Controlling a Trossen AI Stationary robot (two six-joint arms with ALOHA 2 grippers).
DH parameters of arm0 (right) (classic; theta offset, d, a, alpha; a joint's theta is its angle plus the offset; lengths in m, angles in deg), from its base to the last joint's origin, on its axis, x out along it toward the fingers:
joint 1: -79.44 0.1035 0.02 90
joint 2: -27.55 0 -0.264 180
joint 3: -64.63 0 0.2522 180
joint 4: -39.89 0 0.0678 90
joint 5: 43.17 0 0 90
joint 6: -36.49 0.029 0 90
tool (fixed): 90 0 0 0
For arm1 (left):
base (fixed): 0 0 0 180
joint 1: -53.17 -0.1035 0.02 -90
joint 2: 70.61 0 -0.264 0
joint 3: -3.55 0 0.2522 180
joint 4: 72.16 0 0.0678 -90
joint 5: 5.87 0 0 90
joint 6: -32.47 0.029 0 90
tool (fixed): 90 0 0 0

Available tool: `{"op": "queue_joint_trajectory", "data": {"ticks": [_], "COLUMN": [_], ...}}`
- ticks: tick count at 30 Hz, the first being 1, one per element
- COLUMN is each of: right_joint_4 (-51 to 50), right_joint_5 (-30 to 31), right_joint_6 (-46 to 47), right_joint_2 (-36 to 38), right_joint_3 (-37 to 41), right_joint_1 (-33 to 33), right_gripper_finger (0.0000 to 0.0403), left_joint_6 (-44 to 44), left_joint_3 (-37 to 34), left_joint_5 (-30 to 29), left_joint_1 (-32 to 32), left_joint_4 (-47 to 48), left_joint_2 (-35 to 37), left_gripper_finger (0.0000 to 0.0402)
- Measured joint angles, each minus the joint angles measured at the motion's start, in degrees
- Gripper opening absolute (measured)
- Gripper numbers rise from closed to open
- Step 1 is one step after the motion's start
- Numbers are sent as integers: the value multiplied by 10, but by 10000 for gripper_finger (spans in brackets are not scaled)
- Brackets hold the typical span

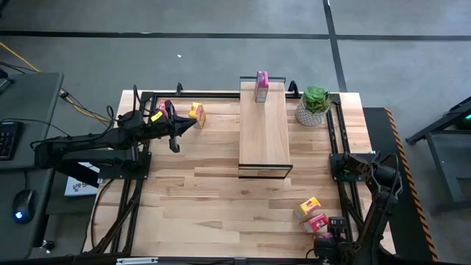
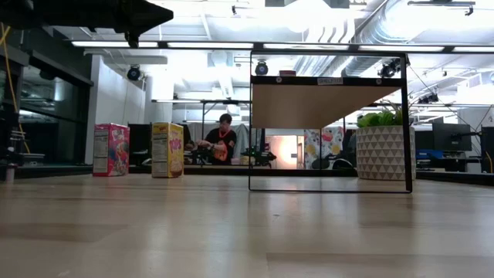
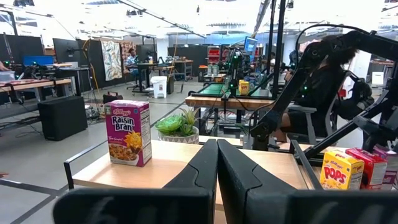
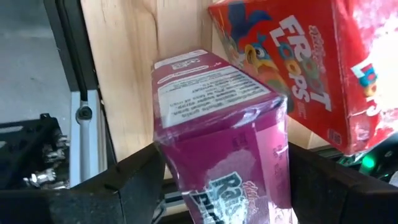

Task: Stack cereal on shelf
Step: Put the purple cereal box on the shelf aligned with the purple cereal box

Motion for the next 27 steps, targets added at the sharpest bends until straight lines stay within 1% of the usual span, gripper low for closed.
{"op": "queue_joint_trajectory", "data": {"ticks": [5,13,24,27], "right_joint_4": [3,3,4,4], "right_joint_5": [2,25,20,7], "right_joint_6": [55,149,319,347], "right_joint_2": [0,0,0,0], "right_joint_3": [0,0,0,0], "right_joint_1": [0,-3,-36,-50], "right_gripper_finger": [287,287,287,287], "left_joint_6": [0,0,0,0], "left_joint_3": [0,0,0,0], "left_joint_5": [0,0,0,0], "left_joint_1": [0,0,0,0], "left_joint_4": [0,0,0,0], "left_joint_2": [0,0,0,0], "left_gripper_finger": [3,3,3,3]}}
